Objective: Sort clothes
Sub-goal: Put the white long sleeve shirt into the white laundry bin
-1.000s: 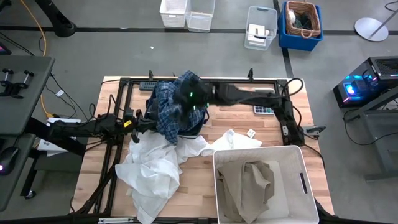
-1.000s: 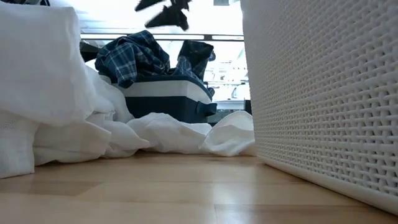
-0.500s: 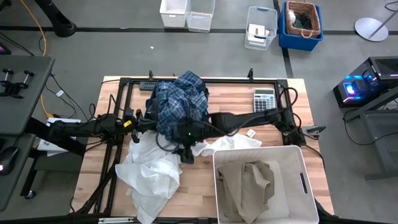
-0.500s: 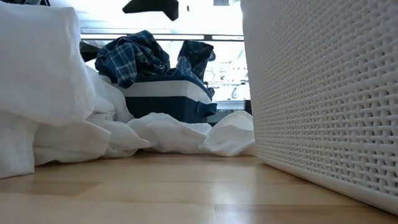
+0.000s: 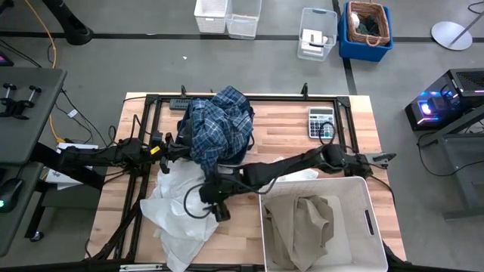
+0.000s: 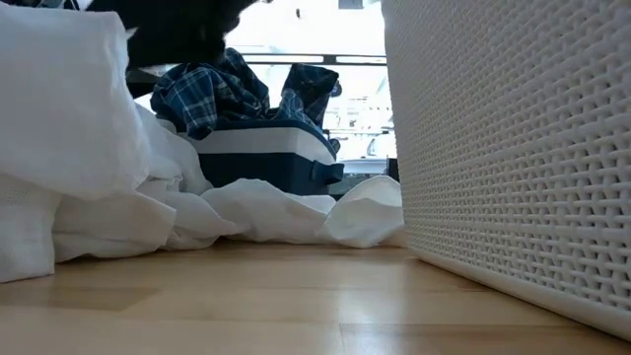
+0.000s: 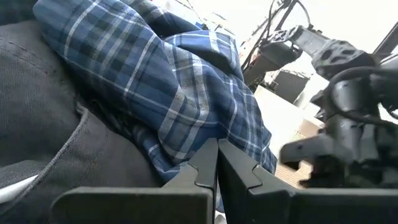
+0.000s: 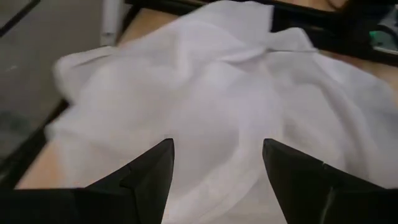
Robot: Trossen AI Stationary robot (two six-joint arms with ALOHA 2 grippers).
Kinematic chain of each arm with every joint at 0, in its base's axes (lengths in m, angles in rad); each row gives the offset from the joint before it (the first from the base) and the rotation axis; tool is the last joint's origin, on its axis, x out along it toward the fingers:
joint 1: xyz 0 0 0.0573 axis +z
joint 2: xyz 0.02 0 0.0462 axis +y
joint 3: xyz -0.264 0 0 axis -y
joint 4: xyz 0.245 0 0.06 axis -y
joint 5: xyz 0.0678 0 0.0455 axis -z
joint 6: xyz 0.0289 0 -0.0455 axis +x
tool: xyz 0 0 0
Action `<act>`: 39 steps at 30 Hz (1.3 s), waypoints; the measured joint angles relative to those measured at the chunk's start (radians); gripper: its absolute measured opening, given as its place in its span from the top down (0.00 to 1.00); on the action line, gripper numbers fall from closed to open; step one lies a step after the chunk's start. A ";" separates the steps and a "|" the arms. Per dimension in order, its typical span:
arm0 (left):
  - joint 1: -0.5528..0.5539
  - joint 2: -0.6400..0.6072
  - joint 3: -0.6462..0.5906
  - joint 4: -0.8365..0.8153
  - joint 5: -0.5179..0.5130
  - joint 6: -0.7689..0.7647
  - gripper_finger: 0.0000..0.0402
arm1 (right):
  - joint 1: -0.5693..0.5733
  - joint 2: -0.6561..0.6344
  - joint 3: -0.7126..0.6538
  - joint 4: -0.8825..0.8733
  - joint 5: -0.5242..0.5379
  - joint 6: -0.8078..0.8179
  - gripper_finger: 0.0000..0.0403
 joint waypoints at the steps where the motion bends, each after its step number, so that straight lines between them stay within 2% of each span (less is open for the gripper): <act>1: 0.000 0.000 0.000 0.000 0.000 0.000 1.00 | -0.001 0.010 0.000 0.018 0.004 0.000 0.40; 7: 0.000 0.000 0.000 0.000 0.000 0.000 1.00 | -0.018 0.100 0.002 0.042 0.095 -0.041 0.40; 13: 0.000 0.000 0.000 0.000 0.000 0.000 1.00 | -0.031 0.192 0.002 -0.027 0.134 0.022 0.41; 15: 0.000 0.000 0.000 0.000 0.000 0.000 1.00 | -0.030 0.210 0.005 -0.067 0.160 0.033 0.49; 16: 0.000 0.000 0.000 0.000 0.000 0.000 1.00 | -0.028 0.216 0.009 -0.091 0.160 0.042 0.56; 19: 0.000 0.000 0.000 0.000 0.000 0.000 1.00 | -0.029 0.219 0.010 -0.185 0.098 0.085 0.88; 20: 0.000 0.000 0.000 0.000 0.000 0.000 1.00 | -0.030 0.218 0.010 -0.199 0.074 0.097 0.93; 24: 0.000 0.000 0.000 0.000 0.000 0.000 1.00 | -0.032 0.177 0.049 -0.256 0.045 0.134 0.98; 27: 0.000 0.000 0.000 0.000 0.000 0.000 1.00 | -0.038 0.157 0.164 -0.289 0.036 0.161 0.99; 30: 0.000 0.000 0.000 0.000 0.000 0.000 1.00 | -0.049 0.077 0.275 -0.300 0.032 0.177 0.99; 32: 0.000 0.000 0.000 0.000 0.000 0.000 1.00 | -0.057 -0.063 0.216 -0.193 0.018 0.189 0.99; 34: 0.000 0.000 0.000 0.001 0.000 0.000 1.00 | -0.058 -0.225 0.179 -0.159 0.027 0.224 0.99; 39: 0.000 0.001 0.000 0.001 0.000 0.000 1.00 | -0.022 -0.496 0.181 -0.160 0.156 0.161 1.00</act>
